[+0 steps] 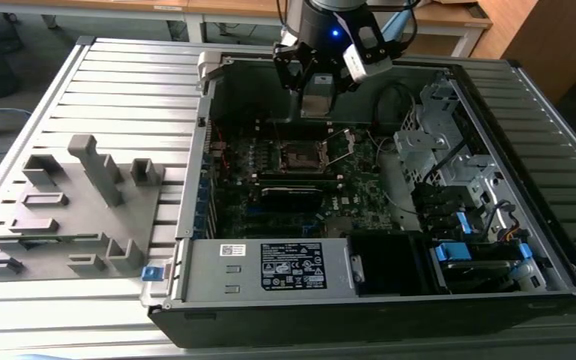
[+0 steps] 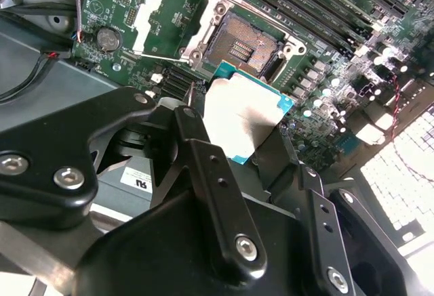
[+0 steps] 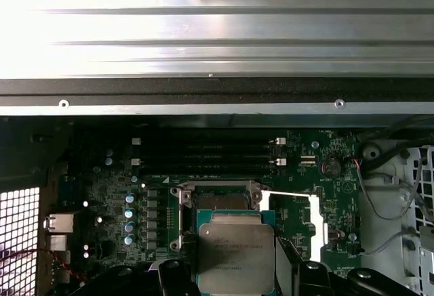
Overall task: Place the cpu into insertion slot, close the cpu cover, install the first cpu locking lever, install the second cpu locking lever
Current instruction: 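Place the cpu into insertion slot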
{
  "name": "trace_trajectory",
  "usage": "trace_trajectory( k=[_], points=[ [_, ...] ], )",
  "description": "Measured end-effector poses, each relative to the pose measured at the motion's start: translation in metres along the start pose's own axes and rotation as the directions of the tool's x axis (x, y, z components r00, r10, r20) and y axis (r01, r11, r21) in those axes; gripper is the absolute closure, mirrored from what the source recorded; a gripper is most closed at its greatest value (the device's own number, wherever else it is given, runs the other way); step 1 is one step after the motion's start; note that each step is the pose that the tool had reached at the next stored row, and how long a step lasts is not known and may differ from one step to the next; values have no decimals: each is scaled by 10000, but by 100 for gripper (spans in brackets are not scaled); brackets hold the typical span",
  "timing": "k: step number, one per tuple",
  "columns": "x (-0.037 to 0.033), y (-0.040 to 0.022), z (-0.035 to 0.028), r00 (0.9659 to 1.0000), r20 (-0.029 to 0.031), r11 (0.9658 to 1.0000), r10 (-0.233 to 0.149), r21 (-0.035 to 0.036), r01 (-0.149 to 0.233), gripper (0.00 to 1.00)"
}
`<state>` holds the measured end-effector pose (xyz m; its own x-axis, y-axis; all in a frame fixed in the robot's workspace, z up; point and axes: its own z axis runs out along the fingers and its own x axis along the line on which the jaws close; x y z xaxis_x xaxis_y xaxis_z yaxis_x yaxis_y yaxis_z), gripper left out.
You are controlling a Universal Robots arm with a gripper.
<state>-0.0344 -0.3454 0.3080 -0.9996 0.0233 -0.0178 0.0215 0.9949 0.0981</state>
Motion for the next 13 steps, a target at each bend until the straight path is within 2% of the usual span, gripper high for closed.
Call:
trace_trajectory(
  k=[13],
  points=[
    [1, -3, 32, 10000, 7, 10000, -1, 2, 1, 46]
  ],
)
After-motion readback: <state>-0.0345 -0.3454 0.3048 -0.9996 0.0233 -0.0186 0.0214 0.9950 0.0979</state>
